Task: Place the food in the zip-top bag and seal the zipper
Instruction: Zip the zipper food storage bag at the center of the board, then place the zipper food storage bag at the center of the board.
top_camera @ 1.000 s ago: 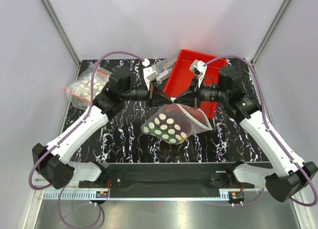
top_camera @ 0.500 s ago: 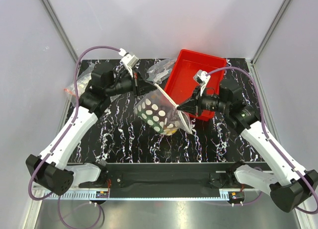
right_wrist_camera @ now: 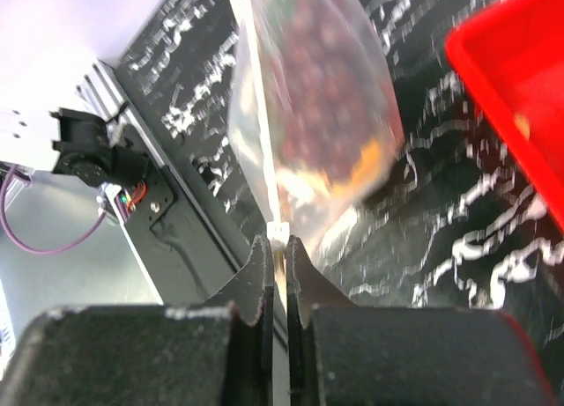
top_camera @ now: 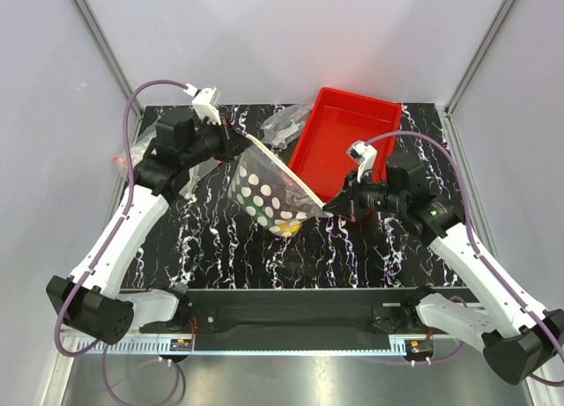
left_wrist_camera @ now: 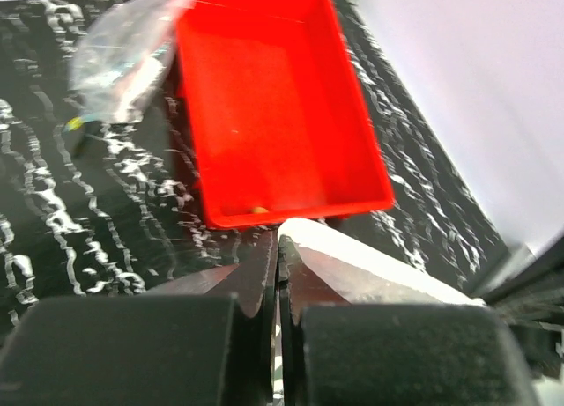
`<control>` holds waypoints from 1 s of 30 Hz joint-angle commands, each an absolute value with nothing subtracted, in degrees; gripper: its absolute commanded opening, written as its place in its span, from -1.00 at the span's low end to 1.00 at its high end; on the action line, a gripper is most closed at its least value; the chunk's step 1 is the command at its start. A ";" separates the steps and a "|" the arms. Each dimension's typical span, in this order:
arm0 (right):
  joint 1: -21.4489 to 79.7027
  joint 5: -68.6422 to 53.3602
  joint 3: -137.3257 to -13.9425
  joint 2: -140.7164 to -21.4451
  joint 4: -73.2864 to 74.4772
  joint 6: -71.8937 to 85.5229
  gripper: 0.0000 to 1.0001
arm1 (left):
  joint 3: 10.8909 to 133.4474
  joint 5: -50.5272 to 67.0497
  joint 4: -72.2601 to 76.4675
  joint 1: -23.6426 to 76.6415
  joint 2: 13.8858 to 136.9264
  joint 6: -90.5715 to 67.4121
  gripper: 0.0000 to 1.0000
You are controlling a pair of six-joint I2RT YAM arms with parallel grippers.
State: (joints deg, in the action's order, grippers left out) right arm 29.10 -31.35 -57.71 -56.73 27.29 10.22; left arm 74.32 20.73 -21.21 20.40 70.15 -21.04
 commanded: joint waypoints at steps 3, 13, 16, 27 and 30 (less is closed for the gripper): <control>29.62 -26.99 -59.15 -55.28 38.13 13.79 -1.00 | 74.89 13.61 -15.04 19.16 70.40 -21.36 -1.00; 29.62 -13.65 -61.69 -57.48 41.22 17.48 -1.00 | 66.89 17.05 -5.81 19.07 74.53 -25.75 -1.00; 29.53 -8.29 -63.53 -58.53 40.87 17.93 -1.00 | 67.76 16.96 -4.22 19.07 78.03 -26.45 -1.00; 29.36 4.21 -73.12 -63.82 38.06 18.72 0.61 | 70.31 12.59 -7.81 19.16 75.33 -26.46 0.79; 29.36 5.26 -74.18 -59.88 36.04 19.33 0.71 | 71.98 6.43 -15.19 19.16 70.15 -27.33 0.94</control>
